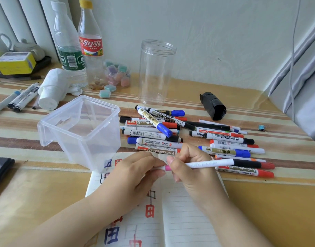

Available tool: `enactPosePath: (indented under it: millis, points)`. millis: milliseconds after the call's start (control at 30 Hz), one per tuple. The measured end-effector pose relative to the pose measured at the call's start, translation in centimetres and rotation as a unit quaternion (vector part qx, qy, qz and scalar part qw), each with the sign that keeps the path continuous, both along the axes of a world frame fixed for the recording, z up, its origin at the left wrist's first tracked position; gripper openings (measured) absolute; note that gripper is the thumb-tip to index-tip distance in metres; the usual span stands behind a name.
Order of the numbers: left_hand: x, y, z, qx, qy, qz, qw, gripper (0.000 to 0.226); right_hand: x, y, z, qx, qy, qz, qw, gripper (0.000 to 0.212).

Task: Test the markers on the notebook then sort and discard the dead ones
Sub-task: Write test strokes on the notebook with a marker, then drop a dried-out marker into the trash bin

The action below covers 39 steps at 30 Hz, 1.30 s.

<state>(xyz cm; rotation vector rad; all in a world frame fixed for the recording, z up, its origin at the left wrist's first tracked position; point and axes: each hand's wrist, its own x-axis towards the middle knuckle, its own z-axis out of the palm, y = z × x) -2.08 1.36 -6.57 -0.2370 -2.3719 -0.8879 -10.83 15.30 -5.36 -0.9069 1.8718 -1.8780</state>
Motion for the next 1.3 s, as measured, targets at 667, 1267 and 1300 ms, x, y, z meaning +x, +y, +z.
enactPosePath:
  millis: [667, 1267, 1300]
  points:
    - [4.6, -1.4, 8.1, 0.114, -0.014, 0.126, 0.985, 0.012, 4.4, -0.3, 7.6, 0.184, 0.083, 0.019, 0.979, 0.021]
    - [53.3, -10.9, 1.0, 0.159, 0.062, 0.721, 0.671, 0.009, 41.9, -23.1, 2.7, 0.123, 0.157, 0.507, 0.839, 0.017]
    - [55.7, -10.6, -1.3, 0.163, 0.037, 0.752, 0.638, 0.009, 43.9, -23.8, 0.7, 0.144, 0.164, 0.521, 0.825, 0.018]
